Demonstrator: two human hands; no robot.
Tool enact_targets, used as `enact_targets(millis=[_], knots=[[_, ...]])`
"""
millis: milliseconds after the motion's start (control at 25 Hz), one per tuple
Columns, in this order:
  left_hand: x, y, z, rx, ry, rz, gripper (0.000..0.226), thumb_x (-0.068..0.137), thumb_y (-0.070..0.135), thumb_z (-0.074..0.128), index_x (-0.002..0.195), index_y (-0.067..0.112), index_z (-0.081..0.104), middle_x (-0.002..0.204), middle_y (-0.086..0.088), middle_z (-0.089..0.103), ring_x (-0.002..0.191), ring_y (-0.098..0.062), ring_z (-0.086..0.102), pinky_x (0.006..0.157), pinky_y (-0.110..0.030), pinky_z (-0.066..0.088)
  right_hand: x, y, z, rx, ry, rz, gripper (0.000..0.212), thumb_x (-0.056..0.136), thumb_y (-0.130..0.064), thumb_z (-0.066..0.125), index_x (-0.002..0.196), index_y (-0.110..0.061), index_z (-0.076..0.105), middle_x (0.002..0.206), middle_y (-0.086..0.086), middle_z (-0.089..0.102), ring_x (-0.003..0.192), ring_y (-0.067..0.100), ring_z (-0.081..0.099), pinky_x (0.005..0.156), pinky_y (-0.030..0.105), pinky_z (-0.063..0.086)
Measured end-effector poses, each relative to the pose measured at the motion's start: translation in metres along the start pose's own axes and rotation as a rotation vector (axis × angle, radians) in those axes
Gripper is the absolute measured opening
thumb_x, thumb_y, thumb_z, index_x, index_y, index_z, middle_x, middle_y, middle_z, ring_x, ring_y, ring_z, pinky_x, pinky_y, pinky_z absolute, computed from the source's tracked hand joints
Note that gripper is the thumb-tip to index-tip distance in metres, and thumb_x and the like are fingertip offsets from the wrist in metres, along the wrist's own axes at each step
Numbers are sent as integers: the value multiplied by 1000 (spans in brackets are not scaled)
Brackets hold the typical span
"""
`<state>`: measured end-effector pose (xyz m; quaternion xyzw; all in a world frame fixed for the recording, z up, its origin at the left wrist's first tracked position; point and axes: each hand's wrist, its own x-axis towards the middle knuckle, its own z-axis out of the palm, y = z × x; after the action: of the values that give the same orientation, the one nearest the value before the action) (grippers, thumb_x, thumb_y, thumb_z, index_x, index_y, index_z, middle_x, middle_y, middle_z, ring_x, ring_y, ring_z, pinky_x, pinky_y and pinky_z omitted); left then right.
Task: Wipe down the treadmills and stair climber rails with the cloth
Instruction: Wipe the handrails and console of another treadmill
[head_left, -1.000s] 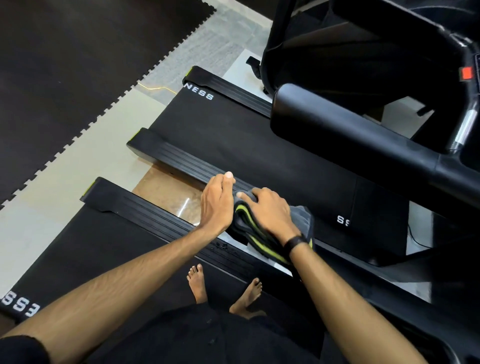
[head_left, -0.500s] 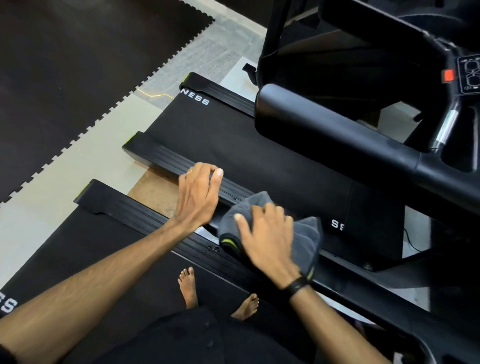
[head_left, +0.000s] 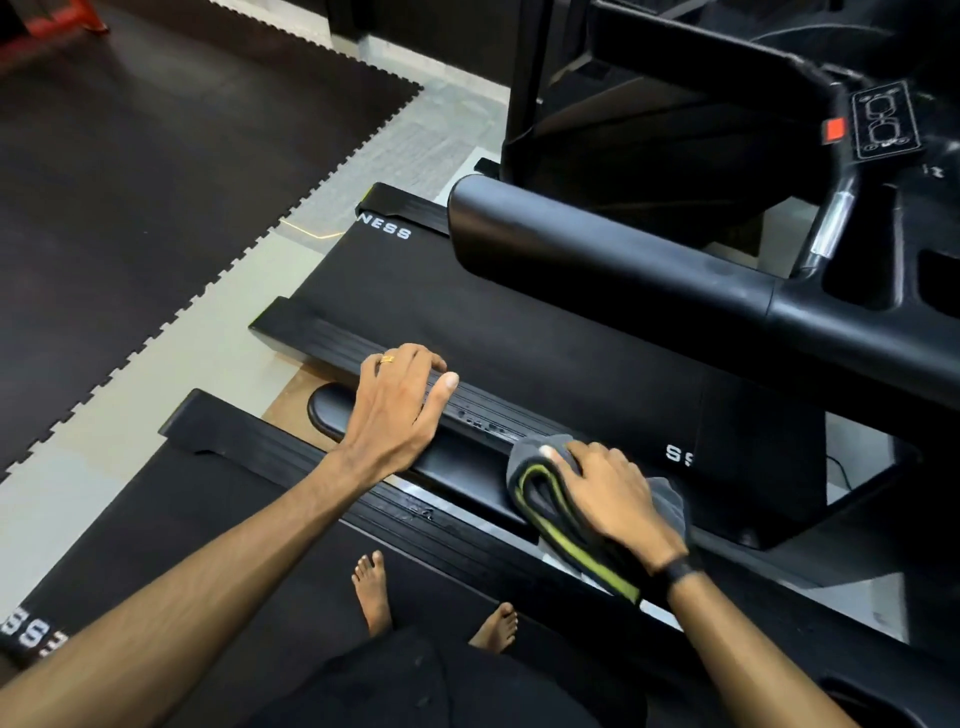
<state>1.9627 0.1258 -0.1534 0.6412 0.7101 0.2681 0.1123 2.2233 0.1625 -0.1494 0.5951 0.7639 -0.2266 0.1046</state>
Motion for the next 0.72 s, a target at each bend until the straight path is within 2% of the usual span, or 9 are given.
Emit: enact_targets(millis=[80,200,280,360,440,520,600,680,720], knots=[[-7,4,9,54,-9,10,44,102,48,27,107,17,57,110,2,60,103,-18,55,102,-44,35,-30,-4,6,-122,152,-154,75,92,-76,15,125,-24,58,115,5,62,103,29,50,90,47,39],[-8,3,14,79,26,-17,43,102,50,28,108,18,56,112,1,59,105,-19,54,101,-44,35,-30,-39,17,-194,233,-277,74,93,-74,19,120,-20,61,110,8,61,100,30,50,84,49,39],[-8,5,14,110,5,-12,44,101,51,28,109,17,55,113,1,59,107,-19,54,102,-45,35,0,-58,12,-76,108,-277,71,94,-72,22,124,-21,61,120,11,61,110,33,51,91,51,38],[-5,6,12,123,-35,7,48,100,52,26,109,16,56,114,0,59,109,-20,54,104,-46,33,39,-55,4,124,-132,-222,64,96,-70,30,122,-21,64,129,11,62,123,35,52,100,50,38],[-5,5,10,108,-43,11,51,100,53,23,110,15,56,114,0,59,110,-19,54,105,-45,31,61,-27,1,265,-332,-163,48,101,-56,40,97,-17,67,118,12,67,119,33,58,98,42,44],[-6,1,9,76,-39,9,52,100,54,22,110,16,55,114,1,58,109,-18,53,106,-44,31,56,12,-3,275,-383,-114,47,103,-52,43,87,-15,65,113,12,70,109,27,63,90,37,45],[-6,-1,9,58,-63,12,51,101,54,21,109,17,55,113,2,58,107,-18,54,105,-43,31,31,49,-9,215,-330,17,50,100,-62,39,100,-21,69,117,9,71,109,26,63,89,36,45],[-6,1,11,58,-60,20,53,101,55,21,108,16,56,112,2,60,105,-18,55,103,-43,33,-6,65,-12,-5,-116,101,59,96,-68,25,114,-31,67,120,6,69,114,32,60,88,38,43],[-5,2,11,54,-55,20,54,100,56,22,108,15,57,111,1,60,104,-18,55,103,-42,33,-19,58,-9,-137,18,96,67,94,-69,17,114,-29,66,116,7,68,112,33,59,88,40,43]])
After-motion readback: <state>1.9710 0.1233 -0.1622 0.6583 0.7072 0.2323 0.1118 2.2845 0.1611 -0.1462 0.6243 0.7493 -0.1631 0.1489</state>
